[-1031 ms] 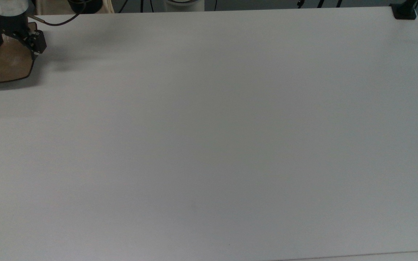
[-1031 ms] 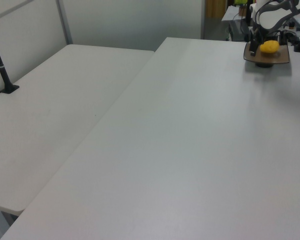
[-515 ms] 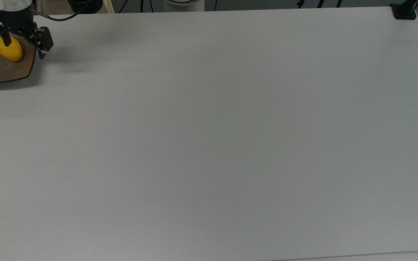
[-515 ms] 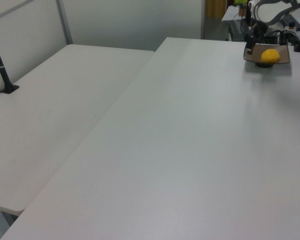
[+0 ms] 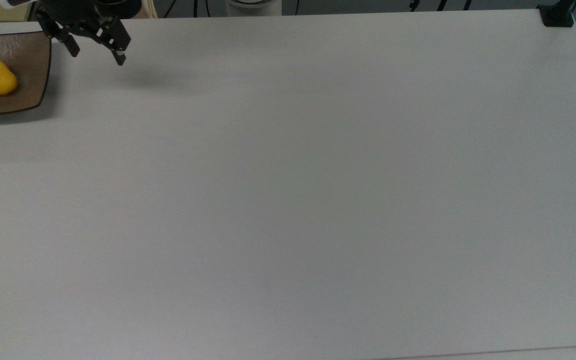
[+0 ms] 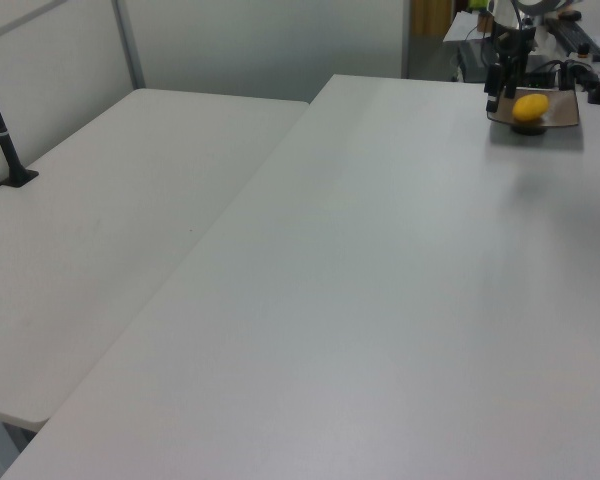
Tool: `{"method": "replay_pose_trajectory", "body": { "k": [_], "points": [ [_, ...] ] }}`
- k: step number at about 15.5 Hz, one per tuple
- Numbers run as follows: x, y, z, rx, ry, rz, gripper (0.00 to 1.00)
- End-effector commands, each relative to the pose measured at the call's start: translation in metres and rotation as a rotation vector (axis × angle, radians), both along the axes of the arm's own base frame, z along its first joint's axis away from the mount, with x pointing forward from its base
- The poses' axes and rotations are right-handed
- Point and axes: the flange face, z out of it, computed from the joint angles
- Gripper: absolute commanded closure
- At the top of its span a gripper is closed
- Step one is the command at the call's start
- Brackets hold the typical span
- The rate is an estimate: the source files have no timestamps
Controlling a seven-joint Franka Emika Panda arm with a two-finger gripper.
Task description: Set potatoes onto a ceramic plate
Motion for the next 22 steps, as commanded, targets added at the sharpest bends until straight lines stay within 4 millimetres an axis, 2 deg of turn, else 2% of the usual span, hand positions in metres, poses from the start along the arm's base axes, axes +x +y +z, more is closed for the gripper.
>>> {"method": "replay_pose_trajectory", "body": {
  "k": [1, 4, 5, 8, 13, 14, 17, 22],
  "points": [
    [0.004, 0.056, 0.028, 0.063, 0.035, 0.043, 0.00],
    [0.012, 0.086, 0.069, 0.072, 0.056, 0.015, 0.00],
    [0.013, 0.097, 0.076, 0.074, 0.063, 0.029, 0.00],
    [0.016, 0.147, 0.095, 0.061, 0.030, 0.112, 0.00],
    [0.020, 0.235, 0.098, -0.001, 0.027, 0.163, 0.00],
    [0.021, 0.244, 0.098, -0.039, 0.018, 0.156, 0.00],
    [0.024, 0.259, 0.099, -0.054, -0.018, 0.117, 0.00],
    [0.023, 0.259, 0.097, -0.053, 0.000, 0.118, 0.00]
  ]
}}
